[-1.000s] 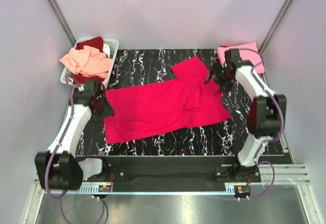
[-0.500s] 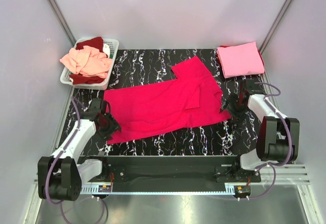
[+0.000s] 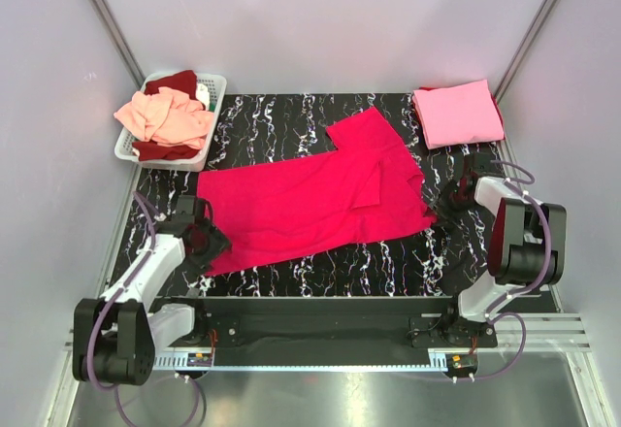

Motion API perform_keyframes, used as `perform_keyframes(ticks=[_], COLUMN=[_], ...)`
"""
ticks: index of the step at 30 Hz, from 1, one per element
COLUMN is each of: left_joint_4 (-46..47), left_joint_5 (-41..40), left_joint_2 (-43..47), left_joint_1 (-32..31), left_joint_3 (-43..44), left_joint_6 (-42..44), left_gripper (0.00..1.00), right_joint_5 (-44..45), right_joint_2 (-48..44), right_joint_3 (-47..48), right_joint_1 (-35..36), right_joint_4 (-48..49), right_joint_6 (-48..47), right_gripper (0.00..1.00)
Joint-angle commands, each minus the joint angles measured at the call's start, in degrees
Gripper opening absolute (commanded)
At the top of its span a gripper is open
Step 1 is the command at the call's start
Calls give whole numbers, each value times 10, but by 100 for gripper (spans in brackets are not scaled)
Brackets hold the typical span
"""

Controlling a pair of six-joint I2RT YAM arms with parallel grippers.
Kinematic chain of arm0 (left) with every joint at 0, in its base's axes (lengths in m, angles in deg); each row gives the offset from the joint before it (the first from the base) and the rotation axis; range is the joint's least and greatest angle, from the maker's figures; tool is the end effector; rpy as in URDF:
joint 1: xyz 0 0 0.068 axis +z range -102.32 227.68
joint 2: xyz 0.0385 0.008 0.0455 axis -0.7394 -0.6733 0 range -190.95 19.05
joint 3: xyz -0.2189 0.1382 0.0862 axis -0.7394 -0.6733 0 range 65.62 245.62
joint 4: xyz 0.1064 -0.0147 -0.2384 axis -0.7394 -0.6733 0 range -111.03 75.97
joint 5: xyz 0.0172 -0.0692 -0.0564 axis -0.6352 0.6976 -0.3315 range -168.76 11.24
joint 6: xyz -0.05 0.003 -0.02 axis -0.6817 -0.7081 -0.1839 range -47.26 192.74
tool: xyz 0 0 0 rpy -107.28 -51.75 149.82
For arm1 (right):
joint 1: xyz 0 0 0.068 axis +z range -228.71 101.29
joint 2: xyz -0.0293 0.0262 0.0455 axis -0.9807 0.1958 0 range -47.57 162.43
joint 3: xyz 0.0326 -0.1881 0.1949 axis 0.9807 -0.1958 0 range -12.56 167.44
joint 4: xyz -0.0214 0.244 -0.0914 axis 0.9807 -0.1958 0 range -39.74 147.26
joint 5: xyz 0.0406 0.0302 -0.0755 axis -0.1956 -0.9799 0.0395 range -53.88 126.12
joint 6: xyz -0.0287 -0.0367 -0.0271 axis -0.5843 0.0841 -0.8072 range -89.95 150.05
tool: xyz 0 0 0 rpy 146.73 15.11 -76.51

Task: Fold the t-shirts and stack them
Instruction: Fold the tshirt

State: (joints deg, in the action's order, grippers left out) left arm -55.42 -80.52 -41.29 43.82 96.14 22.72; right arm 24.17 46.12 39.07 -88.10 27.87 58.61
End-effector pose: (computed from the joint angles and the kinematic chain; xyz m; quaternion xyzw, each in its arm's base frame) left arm 0.1668 -0.0102 0.1694 -0.3890 0.9065 -0.0605 0.1524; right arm 0.2910 -0.0407 0.1543 0.3032 0.9337 0.1280 0.1410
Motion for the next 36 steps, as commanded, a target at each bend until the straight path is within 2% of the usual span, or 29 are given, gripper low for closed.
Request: perform_keyframes(ticks=[1, 2, 4, 5, 6, 7, 12, 15, 24, 27, 28, 29, 30, 31, 33, 36], left_joint_4=[43, 46, 59, 61, 60, 59, 40, 39, 46, 35, 33, 28, 24, 18, -4, -35], left_joint_5=[-25, -28, -33, -42, -48, -55, -100, -118, -131, -131, -120, -110, -100, -86, -80, -69], left_joint_2=[-24, -30, -37, -45, -50, -54, -66, -73, -103, -92, -81, -76, -70, -55, -40, -9], left_joint_1=[-7, -10, -12, -12, -12, -12, -12, -12, -12, -12, -12, -12, -12, -12, -12, -12], left_joint_3=[-20, -23, -27, -26, -21, -19, 6, 16, 31, 38, 40, 43, 50, 56, 78, 109], left_joint_6=[-14, -16, -15, -12, -11, -10, 4, 12, 25, 26, 28, 30, 31, 33, 39, 54], left_gripper=[65, 62, 56, 48, 45, 43, 34, 33, 32, 37, 44, 47, 51, 53, 60, 69], right_joint_5=[-15, -15, -13, -11, -9, 0, 18, 39, 76, 116, 117, 117, 117, 116, 118, 148], right_joint_2=[15, 17, 17, 18, 15, 13, -14, -39, -66, -84, -88, -95, -98, -99, -106, -126], right_joint_3=[1, 2, 3, 3, 3, 3, -5, -15, -17, -15, -13, -9, -8, -5, 6, 32], right_joint_1=[2, 2, 2, -1, -3, -7, -43, -50, -52, -52, -52, -52, -52, -52, -52, -52], right_joint_4=[25, 27, 28, 28, 27, 25, 17, 20, -1, -15, -18, -22, -24, -27, -40, -72], right_joint_6=[-7, -8, -8, -8, -8, -8, -6, -3, -2, 2, 3, 3, 1, 1, -3, -7], right_gripper=[43, 31, 19, 13, 2, 0, 0, 0, 0, 1, 8, 37, 53, 64, 79, 85])
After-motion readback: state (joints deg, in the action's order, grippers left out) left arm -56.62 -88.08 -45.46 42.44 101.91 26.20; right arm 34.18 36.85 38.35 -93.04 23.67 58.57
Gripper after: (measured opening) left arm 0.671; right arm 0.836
